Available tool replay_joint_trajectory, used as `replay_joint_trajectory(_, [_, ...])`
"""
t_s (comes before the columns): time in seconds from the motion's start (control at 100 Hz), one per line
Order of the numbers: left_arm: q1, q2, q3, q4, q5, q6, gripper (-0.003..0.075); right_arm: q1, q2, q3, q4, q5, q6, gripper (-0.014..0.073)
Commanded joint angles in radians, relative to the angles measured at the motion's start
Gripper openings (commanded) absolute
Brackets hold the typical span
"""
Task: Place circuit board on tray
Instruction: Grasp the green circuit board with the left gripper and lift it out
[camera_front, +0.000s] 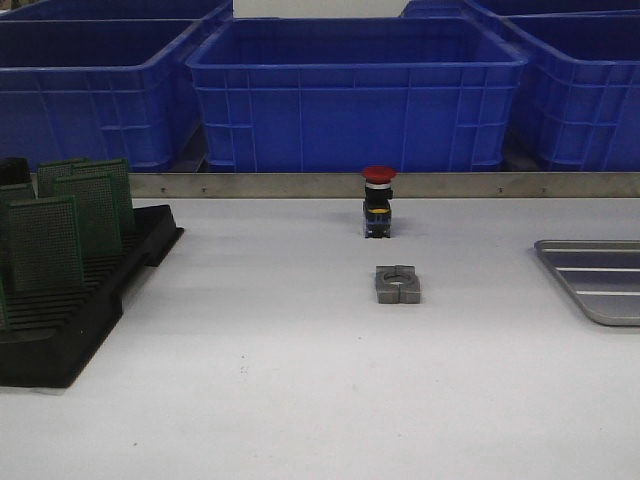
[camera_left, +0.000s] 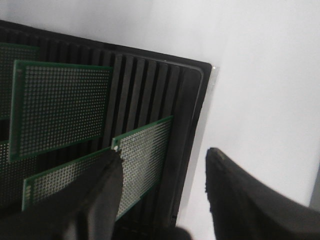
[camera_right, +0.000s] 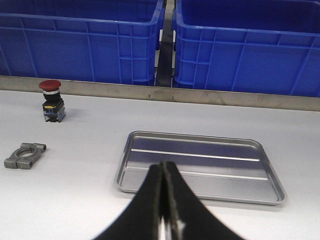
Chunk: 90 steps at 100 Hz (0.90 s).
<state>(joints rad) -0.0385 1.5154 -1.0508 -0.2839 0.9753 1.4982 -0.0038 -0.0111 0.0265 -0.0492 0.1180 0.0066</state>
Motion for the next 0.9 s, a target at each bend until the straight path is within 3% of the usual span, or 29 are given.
replay_joint_trajectory(0.0, [-0.004,-0.010,-0.031,-0.027,-0.046,0.033,0.0344,0.000,-0.026,-0.013,-0.008,-0.074,-0.007,-0.0061])
replay_joint_trajectory(0.26, [-0.004,0.002,-0.031,-0.005,-0.109,0.033,0.0344,0.000,-0.026,-0.013,-0.008,-0.074,-0.007,-0.0061])
replay_joint_trajectory(0.77, [-0.004,0.045,-0.031,-0.005,-0.068,0.033,0.0343,0.000,-0.026,-0.013,-0.008,-0.074,-0.007,-0.0061])
replay_joint_trajectory(0.84, [-0.004,0.045,-0.031,-0.005,-0.060,0.033,0.0312,0.000,-0.026,-0.013,-0.008,-0.074,-0.007,-0.0061])
replay_joint_trajectory(0.89, [-0.004,0.045,-0.031,-0.005,-0.050,0.033,0.0249,0.000,-0.026,-0.013,-0.008,-0.074,-0.007,-0.0061])
